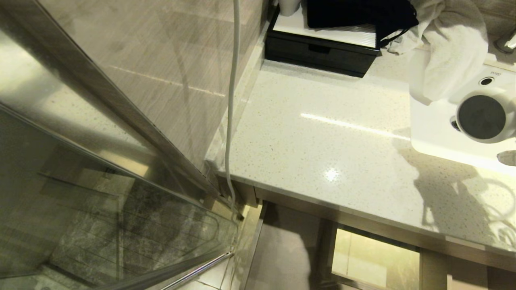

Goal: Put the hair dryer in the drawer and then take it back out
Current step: Put it into the drawer

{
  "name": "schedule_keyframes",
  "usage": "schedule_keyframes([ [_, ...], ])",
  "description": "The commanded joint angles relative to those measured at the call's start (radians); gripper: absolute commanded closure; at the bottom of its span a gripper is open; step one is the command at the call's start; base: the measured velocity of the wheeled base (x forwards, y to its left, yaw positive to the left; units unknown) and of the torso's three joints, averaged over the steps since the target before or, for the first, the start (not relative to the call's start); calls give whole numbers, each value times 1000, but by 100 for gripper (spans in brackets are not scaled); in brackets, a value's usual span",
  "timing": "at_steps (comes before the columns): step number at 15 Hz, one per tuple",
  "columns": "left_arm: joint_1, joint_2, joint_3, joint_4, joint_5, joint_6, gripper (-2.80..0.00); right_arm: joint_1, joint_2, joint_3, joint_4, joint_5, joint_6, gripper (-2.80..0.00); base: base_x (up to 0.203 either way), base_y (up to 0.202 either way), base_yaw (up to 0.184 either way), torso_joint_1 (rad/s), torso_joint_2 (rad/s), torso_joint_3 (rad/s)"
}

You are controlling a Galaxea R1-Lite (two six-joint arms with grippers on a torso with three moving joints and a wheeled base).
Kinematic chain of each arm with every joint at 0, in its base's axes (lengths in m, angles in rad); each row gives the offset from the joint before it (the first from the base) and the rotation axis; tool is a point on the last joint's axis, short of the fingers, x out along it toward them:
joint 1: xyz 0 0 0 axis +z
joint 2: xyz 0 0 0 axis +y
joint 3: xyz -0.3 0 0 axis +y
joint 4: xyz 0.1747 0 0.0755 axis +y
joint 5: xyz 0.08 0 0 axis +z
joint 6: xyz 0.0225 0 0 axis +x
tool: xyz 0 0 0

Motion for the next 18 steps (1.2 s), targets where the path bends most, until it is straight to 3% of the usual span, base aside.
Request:
schedule_keyframes([
  [1, 0, 2, 0, -1, 0, 0, 0, -25, -25, 4, 10, -2, -2, 0, 0, 0, 0, 0, 0, 0],
  [5, 0, 1, 0, -1, 0, 0, 0, -77, -65, 21, 60, -7, -4, 0, 0, 0, 0, 0, 0, 0],
  [9, 0, 2, 0, -1, 0, 0, 0, -81, -87, 34, 92, -87, -4, 0, 0, 0, 0, 0, 0, 0],
  [18, 0, 2, 0, -1, 0, 1, 0, -81, -127, 54, 90, -87, -35, 0, 0, 0, 0, -6, 9, 0],
])
